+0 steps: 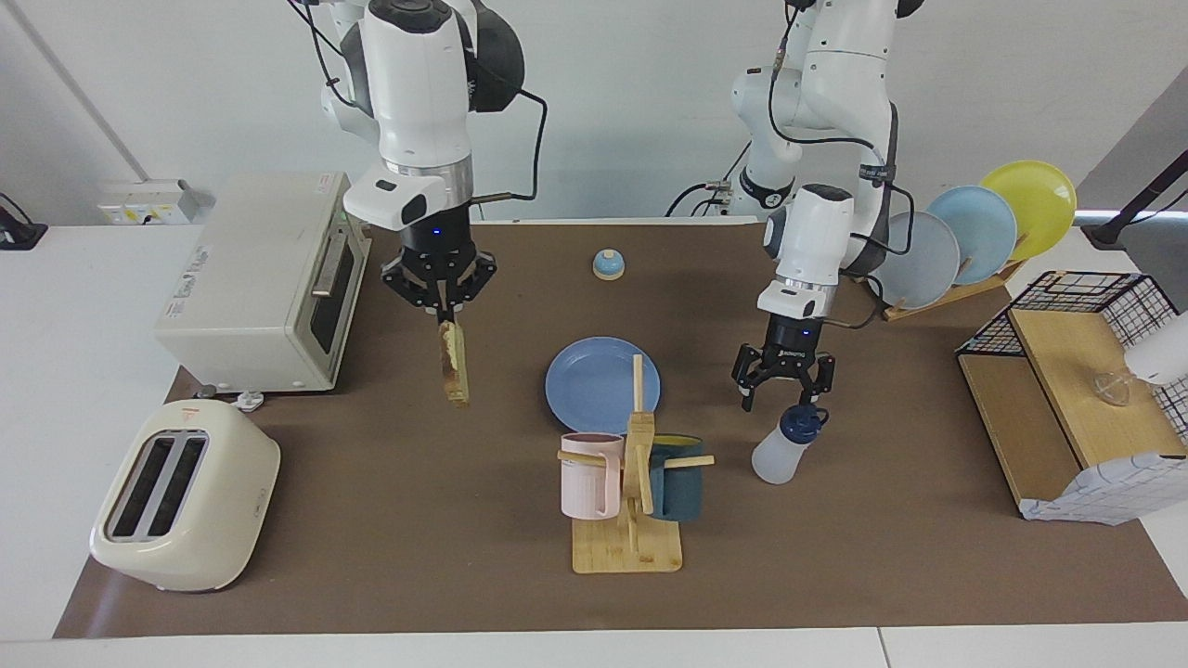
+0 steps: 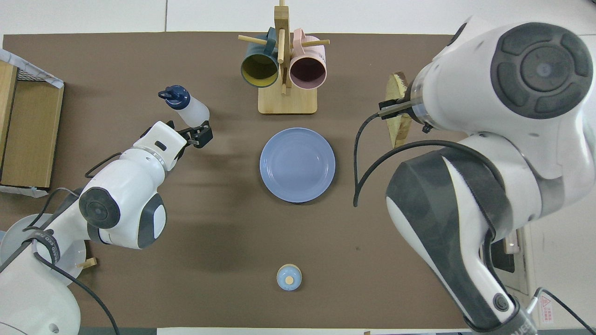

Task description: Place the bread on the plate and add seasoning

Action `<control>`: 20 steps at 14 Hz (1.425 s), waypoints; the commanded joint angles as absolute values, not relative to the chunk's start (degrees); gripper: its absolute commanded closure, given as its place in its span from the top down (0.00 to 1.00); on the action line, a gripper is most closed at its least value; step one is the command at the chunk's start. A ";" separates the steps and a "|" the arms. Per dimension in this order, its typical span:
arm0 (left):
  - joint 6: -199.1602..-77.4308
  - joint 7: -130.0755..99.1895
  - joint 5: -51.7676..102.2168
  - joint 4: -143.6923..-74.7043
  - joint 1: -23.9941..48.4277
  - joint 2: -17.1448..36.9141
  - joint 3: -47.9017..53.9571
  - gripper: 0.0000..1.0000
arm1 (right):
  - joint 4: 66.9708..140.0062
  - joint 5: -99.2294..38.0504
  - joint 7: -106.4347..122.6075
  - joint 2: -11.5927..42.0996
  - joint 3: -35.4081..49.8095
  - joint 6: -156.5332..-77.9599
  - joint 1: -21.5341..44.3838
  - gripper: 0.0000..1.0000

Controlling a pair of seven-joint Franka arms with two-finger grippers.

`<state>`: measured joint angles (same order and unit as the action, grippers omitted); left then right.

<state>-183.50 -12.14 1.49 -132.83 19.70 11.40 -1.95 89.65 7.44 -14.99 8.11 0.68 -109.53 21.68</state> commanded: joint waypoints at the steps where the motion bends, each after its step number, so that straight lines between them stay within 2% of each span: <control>1: -181.94 -11.60 1.85 -129.20 31.50 14.50 -14.70 1.00 | 92.28 6.06 -25.01 8.43 0.62 -113.45 27.13 0.00; 2: -181.85 -11.69 1.85 -128.85 36.86 15.55 -20.16 1.00 | 93.07 6.06 -28.18 9.13 0.62 -115.38 29.42 0.00; 4: -181.85 -12.13 1.93 -127.79 42.26 16.26 -26.26 1.00 | 95.44 6.06 -31.54 10.10 0.62 -120.38 32.07 0.00; 8: -182.46 -12.92 2.72 -127.62 42.63 16.79 -26.46 1.00 | 99.74 6.06 -37.79 11.43 0.70 -128.82 36.03 0.00; 12: -185.79 -13.71 4.57 -126.83 44.12 19.95 -26.37 1.00 | 106.16 5.98 -38.06 11.07 0.70 -137.01 37.52 0.00; 17: -192.82 -13.89 9.40 -126.57 44.21 23.63 -26.28 1.00 | 108.81 5.98 -37.97 11.25 0.70 -139.74 37.97 0.00; 20: -193.10 -13.97 10.55 -124.37 44.21 25.40 -26.28 1.00 | 111.17 5.98 -37.44 10.46 0.62 -139.92 37.79 0.00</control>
<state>-191.73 -13.41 9.11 -126.91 43.16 22.85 -25.22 107.77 6.95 -37.78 12.41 0.49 -138.40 38.40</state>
